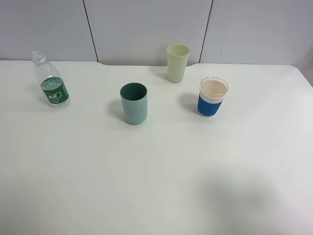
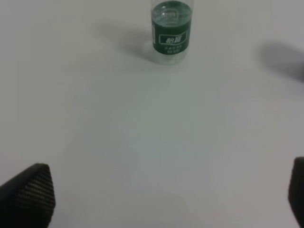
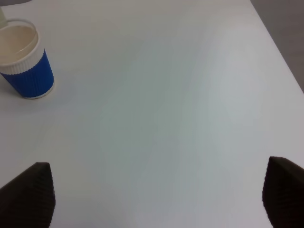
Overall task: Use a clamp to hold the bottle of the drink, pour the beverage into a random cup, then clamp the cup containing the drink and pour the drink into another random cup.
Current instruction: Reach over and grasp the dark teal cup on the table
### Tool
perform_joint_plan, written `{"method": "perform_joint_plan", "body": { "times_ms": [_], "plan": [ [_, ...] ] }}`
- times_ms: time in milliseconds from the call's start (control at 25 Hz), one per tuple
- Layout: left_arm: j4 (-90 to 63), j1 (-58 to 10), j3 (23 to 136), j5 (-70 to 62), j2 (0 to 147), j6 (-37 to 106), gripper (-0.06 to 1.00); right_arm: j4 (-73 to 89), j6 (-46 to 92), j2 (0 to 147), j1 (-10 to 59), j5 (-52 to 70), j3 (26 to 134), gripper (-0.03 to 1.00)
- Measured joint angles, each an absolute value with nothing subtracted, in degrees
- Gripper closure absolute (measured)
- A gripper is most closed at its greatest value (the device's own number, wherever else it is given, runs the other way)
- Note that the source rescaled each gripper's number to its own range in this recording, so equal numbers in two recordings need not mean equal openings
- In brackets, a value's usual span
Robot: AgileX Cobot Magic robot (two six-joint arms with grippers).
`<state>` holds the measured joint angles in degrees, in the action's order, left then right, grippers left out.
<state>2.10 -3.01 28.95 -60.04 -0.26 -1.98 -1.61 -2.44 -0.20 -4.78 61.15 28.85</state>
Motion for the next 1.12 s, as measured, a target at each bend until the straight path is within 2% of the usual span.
{"method": "perform_joint_plan", "body": {
  "times_ms": [520, 680, 1120],
  "plan": [
    [2.1, -3.01, 28.95, -60.04, -0.26, -1.98, -0.05, -1.34, -2.33, -0.2, -4.78, 61.15, 28.85, 0.26],
    [2.1, -3.01, 28.95, -60.04, -0.26, -1.98, -0.05, 1.61, -2.33, 0.79, -4.78, 57.9, 30.43, 0.26],
    [2.1, -3.01, 28.95, -60.04, -0.26, -1.98, -0.05, 9.37, 2.71, 23.48, -4.78, 41.22, 32.54, 0.26]
  ]
}}
